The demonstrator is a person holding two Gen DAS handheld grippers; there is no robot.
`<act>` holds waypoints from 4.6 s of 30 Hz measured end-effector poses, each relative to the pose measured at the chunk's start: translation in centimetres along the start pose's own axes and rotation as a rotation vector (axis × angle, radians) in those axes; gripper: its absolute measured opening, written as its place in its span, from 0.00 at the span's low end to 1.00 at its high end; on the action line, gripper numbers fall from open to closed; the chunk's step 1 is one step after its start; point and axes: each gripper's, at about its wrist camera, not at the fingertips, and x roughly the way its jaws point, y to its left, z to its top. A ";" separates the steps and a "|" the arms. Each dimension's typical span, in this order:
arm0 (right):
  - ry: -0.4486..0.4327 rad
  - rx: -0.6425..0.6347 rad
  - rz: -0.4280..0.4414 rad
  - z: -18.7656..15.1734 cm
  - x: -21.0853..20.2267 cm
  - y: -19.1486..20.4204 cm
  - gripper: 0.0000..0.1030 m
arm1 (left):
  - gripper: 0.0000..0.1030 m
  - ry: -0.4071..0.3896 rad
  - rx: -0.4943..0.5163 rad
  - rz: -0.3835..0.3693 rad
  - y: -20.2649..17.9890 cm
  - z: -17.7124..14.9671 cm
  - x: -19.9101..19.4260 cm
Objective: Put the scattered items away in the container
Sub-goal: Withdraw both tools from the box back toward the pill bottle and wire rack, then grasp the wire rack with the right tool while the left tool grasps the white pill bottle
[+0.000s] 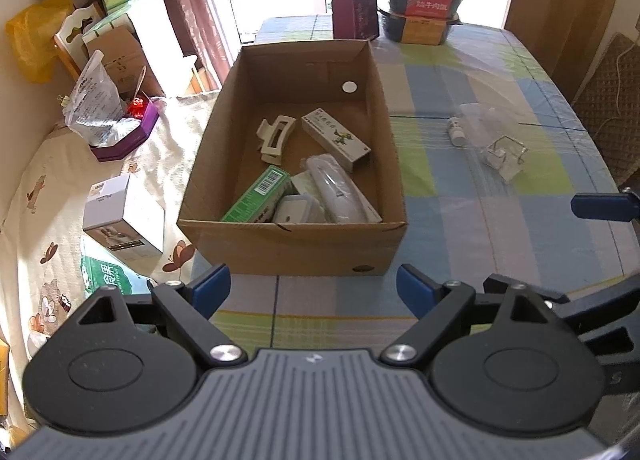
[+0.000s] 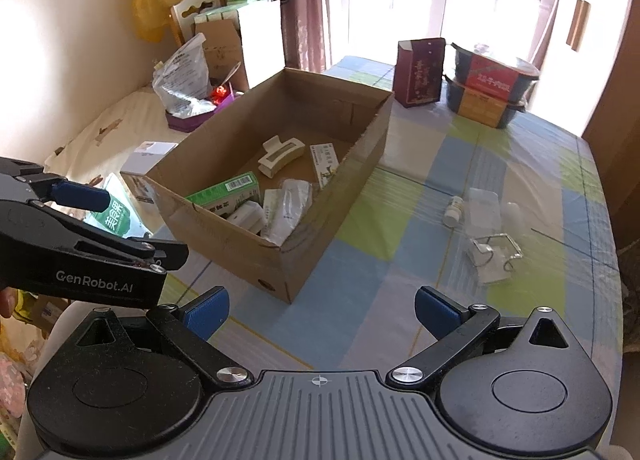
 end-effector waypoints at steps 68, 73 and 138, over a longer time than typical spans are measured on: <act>0.048 0.141 -0.059 -1.2 17.2 -25.7 1.00 | 0.83 0.155 0.292 -0.156 -16.9 16.1 24.9; 0.021 0.103 -0.077 -0.6 19.2 -25.5 1.00 | 0.83 0.171 0.268 -0.161 -16.6 16.4 26.3; 0.169 0.289 -0.036 -4.6 11.6 -24.4 0.67 | 0.22 0.132 0.036 -0.375 -14.1 8.9 17.7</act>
